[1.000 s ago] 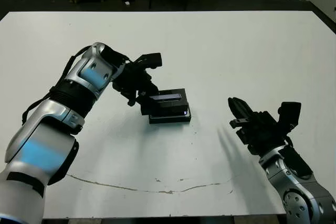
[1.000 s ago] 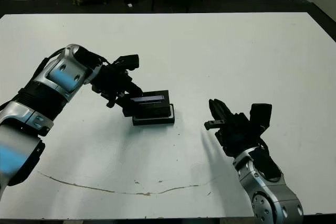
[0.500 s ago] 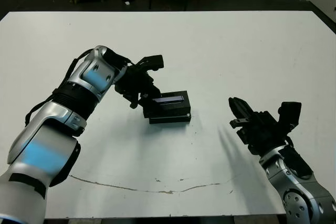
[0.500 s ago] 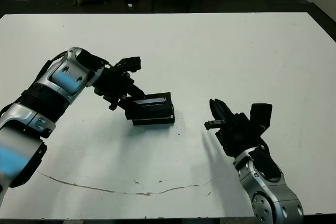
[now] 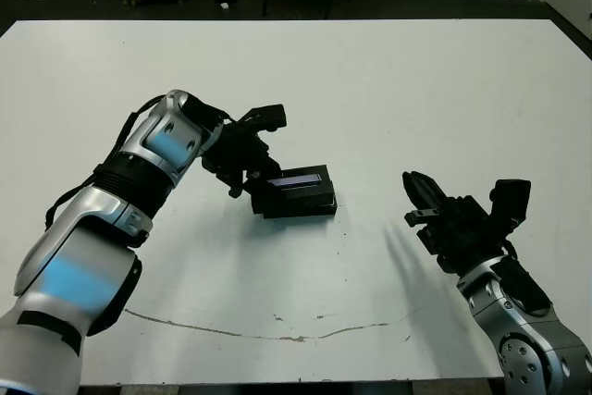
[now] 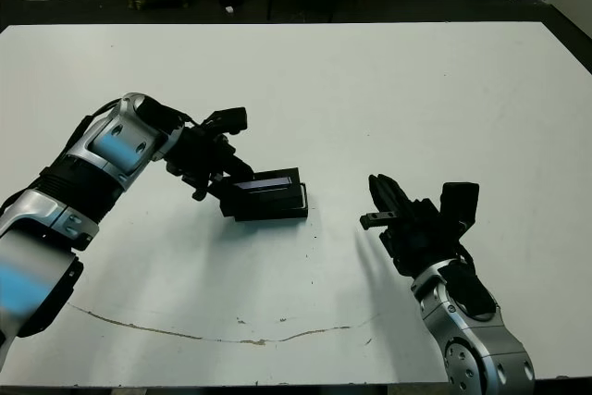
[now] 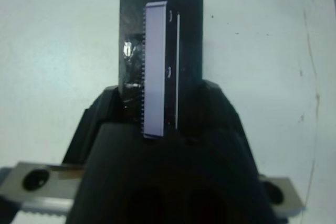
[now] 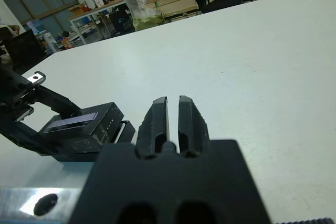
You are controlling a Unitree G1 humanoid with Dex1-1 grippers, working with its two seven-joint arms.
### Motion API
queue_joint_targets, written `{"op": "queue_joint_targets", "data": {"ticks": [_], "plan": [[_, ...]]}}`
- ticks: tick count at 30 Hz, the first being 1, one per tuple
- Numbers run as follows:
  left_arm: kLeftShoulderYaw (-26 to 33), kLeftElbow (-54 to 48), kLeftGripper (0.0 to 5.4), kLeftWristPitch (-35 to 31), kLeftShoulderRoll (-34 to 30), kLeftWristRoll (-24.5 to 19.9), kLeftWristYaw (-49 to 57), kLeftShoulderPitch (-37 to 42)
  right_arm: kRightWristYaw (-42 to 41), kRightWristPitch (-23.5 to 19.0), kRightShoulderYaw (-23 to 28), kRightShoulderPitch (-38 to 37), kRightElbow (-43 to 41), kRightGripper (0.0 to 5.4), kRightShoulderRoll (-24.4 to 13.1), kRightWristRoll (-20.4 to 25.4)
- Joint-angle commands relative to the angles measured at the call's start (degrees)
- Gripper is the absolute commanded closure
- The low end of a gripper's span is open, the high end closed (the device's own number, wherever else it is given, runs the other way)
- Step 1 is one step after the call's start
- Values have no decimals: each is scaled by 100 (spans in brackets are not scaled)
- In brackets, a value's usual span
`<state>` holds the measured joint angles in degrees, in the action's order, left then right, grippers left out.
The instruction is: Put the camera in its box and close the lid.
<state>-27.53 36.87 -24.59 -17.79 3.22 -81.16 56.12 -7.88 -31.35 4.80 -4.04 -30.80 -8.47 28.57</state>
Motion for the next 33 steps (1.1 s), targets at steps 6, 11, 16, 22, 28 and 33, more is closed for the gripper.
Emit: {"op": "queue_joint_targets", "data": {"ticks": [6, 11, 16, 22, 28, 33], "plan": [[23, 41, 319, 50, -1, 45, 159, -174, 54, -93, 10, -64, 44, 540, -15, -36], [37, 16, 319, 263, -2, 56, 252, -240, 48, -81, -3, -61, 50, 540, -18, -57], [39, 28, 319, 348, 5, 60, 285, -265, 29, -92, -5, -60, 52, 540, -33, -54], [40, -2, 319, 143, -2, 53, 315, -295, 35, -105, -1, -71, 45, 540, -37, -51], [26, 7, 319, 121, -24, 54, 281, -317, -23, -112, 26, -53, 86, 540, -46, 3], [13, -2, 319, 117, 2, 62, 297, -343, 25, -165, 30, -57, 61, 540, -59, -17]]}}
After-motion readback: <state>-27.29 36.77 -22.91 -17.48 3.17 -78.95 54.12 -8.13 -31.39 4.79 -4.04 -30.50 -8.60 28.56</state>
